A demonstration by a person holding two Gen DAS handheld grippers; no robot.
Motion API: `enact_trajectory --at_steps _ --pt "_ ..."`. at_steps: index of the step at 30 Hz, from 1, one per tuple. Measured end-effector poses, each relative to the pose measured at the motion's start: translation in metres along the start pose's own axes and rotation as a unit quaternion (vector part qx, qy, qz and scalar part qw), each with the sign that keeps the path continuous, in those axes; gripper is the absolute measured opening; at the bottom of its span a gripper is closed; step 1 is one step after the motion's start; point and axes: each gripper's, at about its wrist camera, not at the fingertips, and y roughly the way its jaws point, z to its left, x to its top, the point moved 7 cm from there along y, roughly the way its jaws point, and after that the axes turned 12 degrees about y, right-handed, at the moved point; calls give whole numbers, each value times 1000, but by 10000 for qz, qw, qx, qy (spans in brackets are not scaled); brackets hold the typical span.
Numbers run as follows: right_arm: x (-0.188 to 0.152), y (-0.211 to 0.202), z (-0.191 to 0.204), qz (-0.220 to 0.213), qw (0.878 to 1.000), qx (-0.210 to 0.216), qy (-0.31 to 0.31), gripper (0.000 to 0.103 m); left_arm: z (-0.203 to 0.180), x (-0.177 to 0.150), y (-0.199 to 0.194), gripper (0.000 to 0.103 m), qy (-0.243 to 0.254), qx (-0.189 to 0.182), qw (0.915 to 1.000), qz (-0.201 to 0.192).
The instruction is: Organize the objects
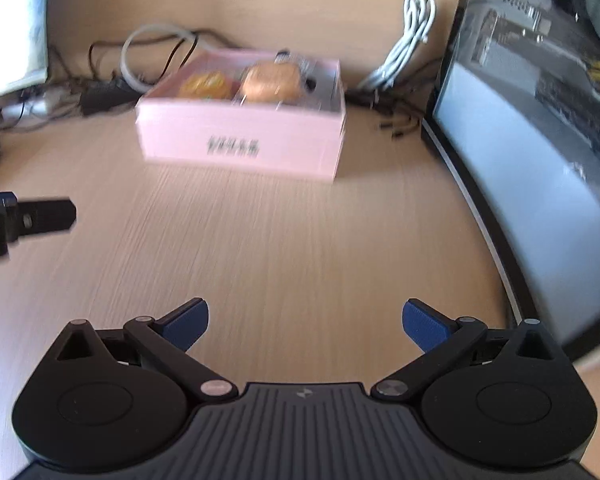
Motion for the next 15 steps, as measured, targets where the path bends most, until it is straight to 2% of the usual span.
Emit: enact_trajectory --at_steps 2,5,15 --pt "-14 -1 3 102 9999 39 -30 103 -2 -14 -1 100 -51 38 9999 117" --pt "-28 2 6 196 9997 94 -93 103 0 -26 -5 100 -194 280 9993 179" --pt "-21 10 3 18 9993 357 84 103 -9 -28 5 100 -22 743 9972 82"
